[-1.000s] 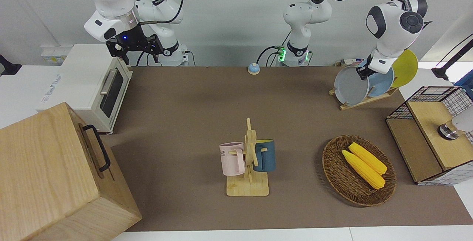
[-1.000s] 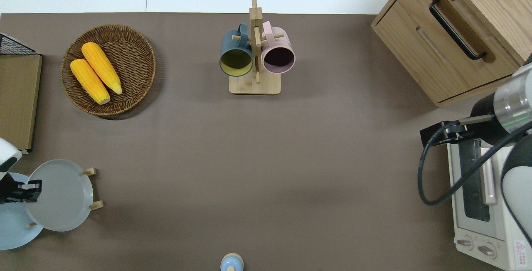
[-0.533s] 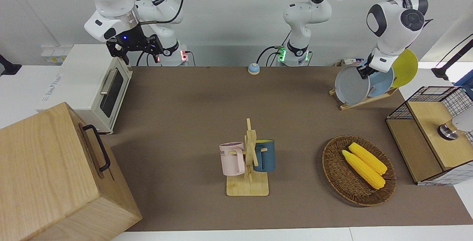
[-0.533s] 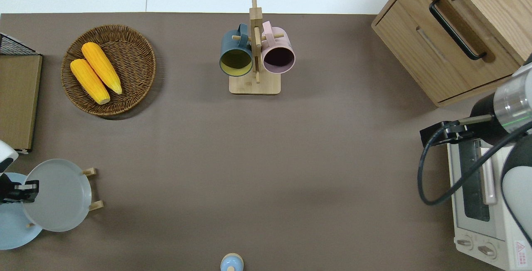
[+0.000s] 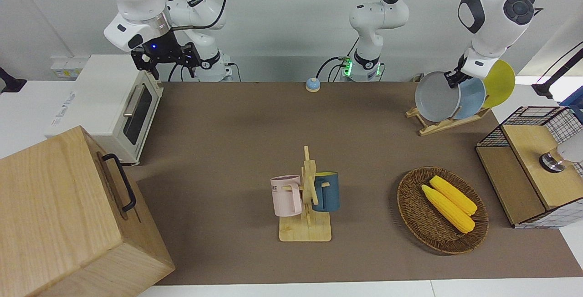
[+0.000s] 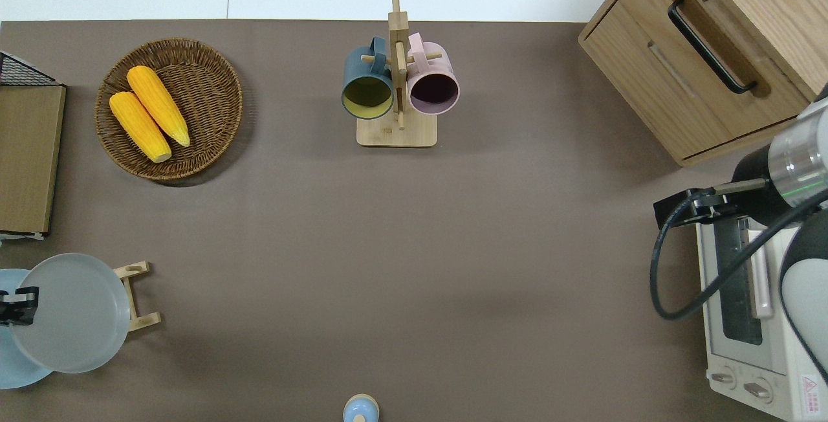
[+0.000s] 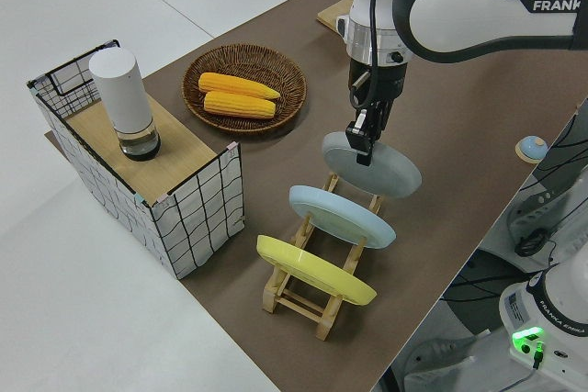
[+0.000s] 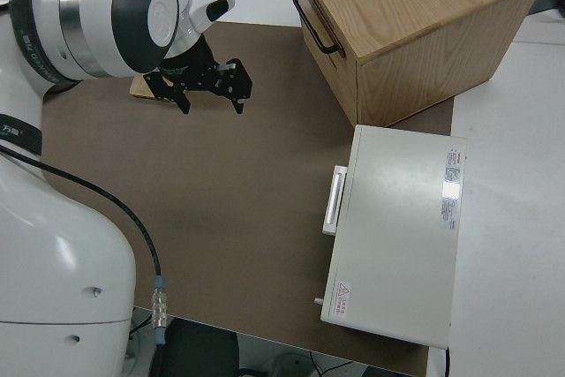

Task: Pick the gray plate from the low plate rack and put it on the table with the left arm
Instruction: 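Lift the gray plate out of the rack with the left gripper, then lower the gray plate flat onto the table beside the rack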

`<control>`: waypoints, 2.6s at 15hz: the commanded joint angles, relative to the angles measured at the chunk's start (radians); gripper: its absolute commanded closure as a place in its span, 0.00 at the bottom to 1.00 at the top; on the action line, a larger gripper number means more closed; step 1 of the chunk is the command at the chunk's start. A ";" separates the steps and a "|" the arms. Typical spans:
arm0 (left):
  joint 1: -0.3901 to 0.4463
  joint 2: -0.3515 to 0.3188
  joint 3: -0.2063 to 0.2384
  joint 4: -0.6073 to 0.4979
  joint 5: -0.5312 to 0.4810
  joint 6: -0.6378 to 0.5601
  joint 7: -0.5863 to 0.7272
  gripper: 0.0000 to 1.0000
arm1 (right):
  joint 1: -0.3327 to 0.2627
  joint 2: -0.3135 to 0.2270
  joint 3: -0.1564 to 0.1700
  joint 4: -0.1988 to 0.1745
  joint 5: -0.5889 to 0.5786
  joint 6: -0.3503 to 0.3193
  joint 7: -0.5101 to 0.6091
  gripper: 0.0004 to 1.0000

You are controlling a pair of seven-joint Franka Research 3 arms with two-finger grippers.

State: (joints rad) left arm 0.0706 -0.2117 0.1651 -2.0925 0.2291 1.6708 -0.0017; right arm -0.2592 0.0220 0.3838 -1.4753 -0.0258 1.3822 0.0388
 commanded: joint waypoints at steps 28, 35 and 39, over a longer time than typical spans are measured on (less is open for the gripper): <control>-0.044 -0.009 -0.096 -0.058 -0.271 0.062 -0.156 0.96 | -0.023 -0.002 0.021 0.007 -0.006 -0.011 0.012 0.02; -0.043 0.005 -0.127 -0.109 -0.356 0.142 -0.193 0.96 | -0.023 -0.002 0.021 0.007 -0.006 -0.011 0.012 0.02; -0.044 0.014 -0.153 -0.150 -0.369 0.202 -0.196 0.96 | -0.023 -0.002 0.021 0.007 -0.006 -0.011 0.012 0.02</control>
State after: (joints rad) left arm 0.0324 -0.1966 0.0302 -2.1960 -0.1167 1.8167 -0.1843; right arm -0.2592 0.0220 0.3838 -1.4753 -0.0258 1.3822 0.0388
